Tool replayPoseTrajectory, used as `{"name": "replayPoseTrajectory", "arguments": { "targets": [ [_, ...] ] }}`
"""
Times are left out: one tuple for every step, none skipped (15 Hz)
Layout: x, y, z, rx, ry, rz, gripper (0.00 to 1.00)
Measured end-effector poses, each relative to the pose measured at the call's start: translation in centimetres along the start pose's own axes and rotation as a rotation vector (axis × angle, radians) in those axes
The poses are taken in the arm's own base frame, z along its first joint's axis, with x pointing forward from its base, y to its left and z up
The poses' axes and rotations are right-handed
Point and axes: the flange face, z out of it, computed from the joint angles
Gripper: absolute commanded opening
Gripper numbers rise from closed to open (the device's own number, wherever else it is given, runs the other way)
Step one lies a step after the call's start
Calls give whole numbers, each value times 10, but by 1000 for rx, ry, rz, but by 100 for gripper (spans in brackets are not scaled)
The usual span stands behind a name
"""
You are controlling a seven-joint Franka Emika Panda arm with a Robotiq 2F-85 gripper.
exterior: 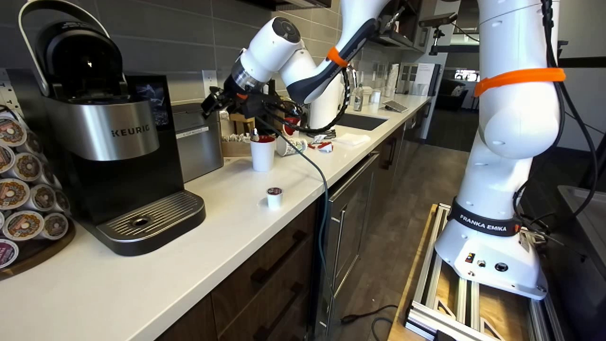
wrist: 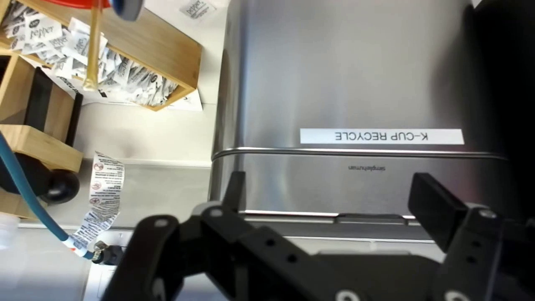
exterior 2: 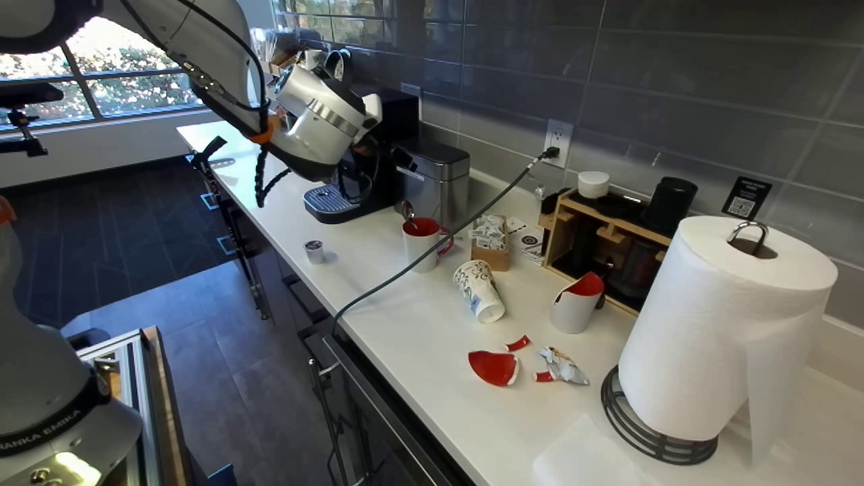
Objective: Pick up the small cup from the coffee marker and put it on the counter
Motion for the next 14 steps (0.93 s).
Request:
{"name": "replayPoseTrajectory", "arguments": {
  "targets": [
    [1,-1,0,-3,1,11,100],
    [2,-2,0,-4,3,18,100],
    [2,-2,0,-4,5,19,100],
    [3,-1,0,-5,5,18,100],
    [4,0,1,-6,6,18,100],
    [5,1,3,-7,5,18,100],
    [6,2,5,-8,3,17,100],
    [7,3,8,-9,0,16,100],
    [8,3,11,-9,-3,15,100],
    [9,4,14,-8,-7,12,100],
    [10,3,17,-8,-11,9,100],
    [11,3,20,-6,-14,7,100],
    [13,3,22,-5,-15,7,100],
    [15,3,23,-3,-15,7,100]
  ]
}}
